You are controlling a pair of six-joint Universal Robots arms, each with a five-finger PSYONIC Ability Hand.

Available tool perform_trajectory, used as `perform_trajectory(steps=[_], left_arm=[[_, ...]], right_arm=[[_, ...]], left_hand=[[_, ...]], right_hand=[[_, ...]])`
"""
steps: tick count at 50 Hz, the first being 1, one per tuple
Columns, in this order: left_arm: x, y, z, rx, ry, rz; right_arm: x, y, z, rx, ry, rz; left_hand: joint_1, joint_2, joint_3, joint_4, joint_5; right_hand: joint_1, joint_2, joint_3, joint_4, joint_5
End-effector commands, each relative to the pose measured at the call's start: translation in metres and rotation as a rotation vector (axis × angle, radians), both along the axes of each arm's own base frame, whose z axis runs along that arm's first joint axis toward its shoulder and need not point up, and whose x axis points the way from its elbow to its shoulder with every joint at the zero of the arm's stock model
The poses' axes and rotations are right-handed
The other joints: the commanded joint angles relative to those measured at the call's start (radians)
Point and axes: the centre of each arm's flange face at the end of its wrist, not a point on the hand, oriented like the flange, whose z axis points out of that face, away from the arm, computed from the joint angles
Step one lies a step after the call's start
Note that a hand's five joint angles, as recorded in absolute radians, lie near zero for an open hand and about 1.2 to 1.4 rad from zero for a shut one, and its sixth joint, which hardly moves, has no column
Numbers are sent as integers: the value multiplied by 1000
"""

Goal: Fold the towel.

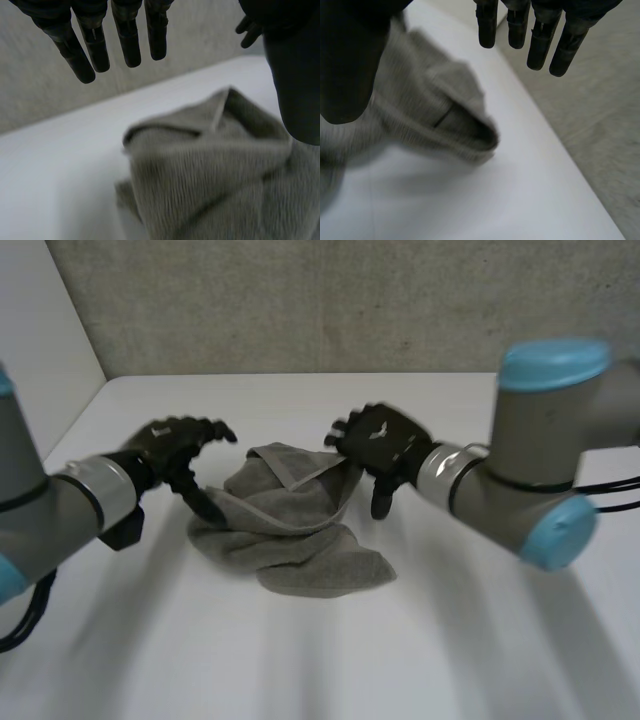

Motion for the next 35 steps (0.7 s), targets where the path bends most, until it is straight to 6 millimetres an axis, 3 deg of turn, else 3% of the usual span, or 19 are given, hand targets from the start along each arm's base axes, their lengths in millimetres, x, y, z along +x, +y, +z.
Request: perform_trajectory(steps=[1, 7, 9, 10, 11, 12, 14, 15, 17, 19, 28, 35], left_arm=[[-1, -15, -54, 65, -143, -20], [2, -22, -75, 74, -233, -3], [3, -26, -81, 71, -270, 23], [3, -26, -81, 71, -270, 24], [3, -28, -82, 68, -273, 34], [3, -28, -82, 68, -274, 34], [2, -30, -79, 59, -268, 39], [2, -30, -79, 59, -268, 39], [0, -30, -74, 39, -260, 36], [-2, -31, -71, 23, -254, 36], [-4, -28, -39, -38, -176, 57], [-5, -27, -36, -41, -167, 56]], right_arm=[[19, -14, -71, -113, 225, 52], [28, -28, -90, -195, 241, 29], [35, -34, -94, -254, 213, 18], [35, -34, -94, -254, 213, 18], [39, -36, -94, -289, 195, 16], [39, -36, -94, -289, 195, 16], [48, -39, -93, -352, 156, 5], [48, -39, -93, -353, 156, 5], [53, -41, -88, -395, 128, -6], [54, -41, -85, -404, 120, -7], [51, -28, -55, -353, 71, 26], [43, -11, -35, -256, 83, 129]], left_hand=[[17, 16, 23, 20, 14], [64, 63, 70, 67, 60], [300, 299, 306, 303, 297], [302, 301, 307, 304, 298], [526, 525, 531, 528, 522], [528, 527, 533, 531, 524], [867, 866, 873, 870, 863], [868, 868, 874, 871, 865], [1020, 1020, 1026, 1023, 1017], [1021, 1020, 1026, 1023, 1017], [1021, 1020, 1026, 1023, 1017], [1021, 1020, 1026, 1023, 1017]], right_hand=[[-29, -45, -39, -50, -39], [9, -7, -1, -12, 0], [152, 136, 142, 131, 143], [153, 137, 143, 132, 143], [296, 279, 286, 274, 286], [297, 281, 287, 275, 287], [674, 657, 664, 652, 664], [676, 659, 666, 654, 666], [1096, 1080, 1086, 1075, 1087], [1173, 1157, 1163, 1151, 1163], [1174, 1157, 1164, 1152, 1164], [1174, 1157, 1164, 1152, 1164]])
